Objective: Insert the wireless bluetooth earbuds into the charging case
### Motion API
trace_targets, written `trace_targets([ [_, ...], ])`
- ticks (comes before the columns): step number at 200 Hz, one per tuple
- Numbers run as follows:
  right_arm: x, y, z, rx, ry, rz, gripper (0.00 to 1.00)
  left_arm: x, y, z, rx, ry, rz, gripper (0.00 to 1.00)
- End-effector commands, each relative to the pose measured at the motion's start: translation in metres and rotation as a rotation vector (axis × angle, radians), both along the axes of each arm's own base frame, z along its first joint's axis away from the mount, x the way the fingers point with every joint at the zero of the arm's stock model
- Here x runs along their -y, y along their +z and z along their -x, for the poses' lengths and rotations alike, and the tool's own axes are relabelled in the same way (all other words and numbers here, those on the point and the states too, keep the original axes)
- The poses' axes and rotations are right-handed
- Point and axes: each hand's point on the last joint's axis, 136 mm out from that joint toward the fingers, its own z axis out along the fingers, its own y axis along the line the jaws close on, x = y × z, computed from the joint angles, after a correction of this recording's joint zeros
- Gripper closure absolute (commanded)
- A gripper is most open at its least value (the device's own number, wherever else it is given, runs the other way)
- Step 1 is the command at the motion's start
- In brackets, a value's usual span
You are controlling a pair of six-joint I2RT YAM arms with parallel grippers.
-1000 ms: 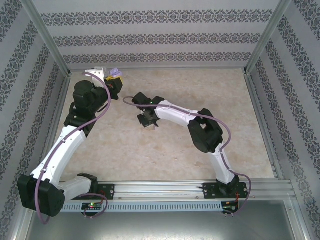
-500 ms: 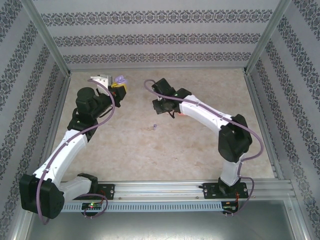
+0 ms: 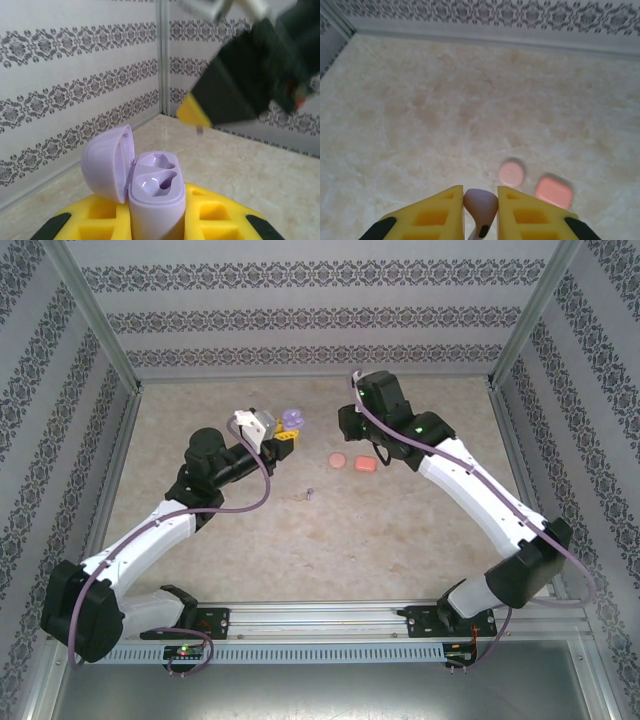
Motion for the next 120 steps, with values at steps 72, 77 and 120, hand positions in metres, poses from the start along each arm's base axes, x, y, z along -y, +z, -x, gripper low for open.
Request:
trace_targets([
  [72,-0.011,0.064,0.043,0.236,0.202,-0.128,0.77,0.04,0.008,0.014,0.225,-0.123,-0.029,1.0],
  [77,-0.012,0.065,0.044,0.241,0.209,-0.132,0.77,0.043,0.008,0.015,0.228,-0.13,-0.027,1.0],
  [120,-0.025,0.07,0.057,0.263,0.266,-0.157,0.77,0.054,0.016,0.014,0.233,-0.156,0.005,1.0],
])
